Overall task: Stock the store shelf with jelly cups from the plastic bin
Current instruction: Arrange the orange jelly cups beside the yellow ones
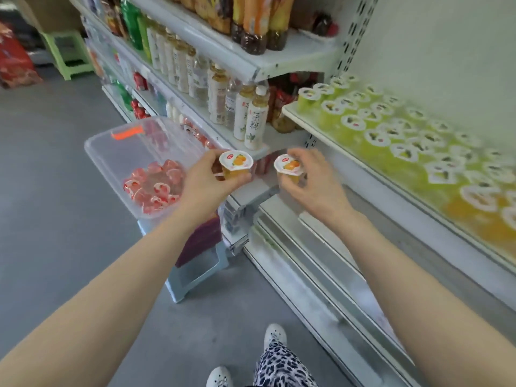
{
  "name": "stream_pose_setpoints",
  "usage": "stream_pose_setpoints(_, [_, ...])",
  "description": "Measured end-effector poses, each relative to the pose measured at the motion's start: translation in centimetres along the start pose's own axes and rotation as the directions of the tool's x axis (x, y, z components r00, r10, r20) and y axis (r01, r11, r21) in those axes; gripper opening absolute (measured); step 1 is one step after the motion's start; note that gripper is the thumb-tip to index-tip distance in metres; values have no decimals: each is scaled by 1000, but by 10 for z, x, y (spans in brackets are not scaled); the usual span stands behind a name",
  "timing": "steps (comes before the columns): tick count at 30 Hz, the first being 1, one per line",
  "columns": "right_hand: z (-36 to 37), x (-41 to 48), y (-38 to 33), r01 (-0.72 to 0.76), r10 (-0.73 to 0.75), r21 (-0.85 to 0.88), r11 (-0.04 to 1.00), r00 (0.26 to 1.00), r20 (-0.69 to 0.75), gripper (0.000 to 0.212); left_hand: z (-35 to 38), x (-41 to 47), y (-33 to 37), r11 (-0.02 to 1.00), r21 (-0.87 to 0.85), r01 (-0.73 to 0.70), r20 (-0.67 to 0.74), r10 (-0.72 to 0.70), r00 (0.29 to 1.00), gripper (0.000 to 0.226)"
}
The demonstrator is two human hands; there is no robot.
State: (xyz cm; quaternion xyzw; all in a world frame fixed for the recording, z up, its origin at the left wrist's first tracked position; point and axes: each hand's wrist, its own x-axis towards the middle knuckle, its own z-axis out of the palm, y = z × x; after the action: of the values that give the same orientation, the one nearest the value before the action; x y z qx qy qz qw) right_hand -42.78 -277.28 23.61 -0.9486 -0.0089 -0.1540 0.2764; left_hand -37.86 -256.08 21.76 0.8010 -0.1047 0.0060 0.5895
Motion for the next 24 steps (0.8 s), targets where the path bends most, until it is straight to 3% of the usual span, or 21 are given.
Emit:
stream_pose_setpoints(10, [-163,-79,55,-177,124,-104,979,913,-389,47,128,-16,117,976,-54,-211,273,218,937,52])
stream_pose_setpoints(24, [-367,-247,184,-442,257,-191,876,765,-590,48,358,-115,253,924,-207,-320,478,381,791,55])
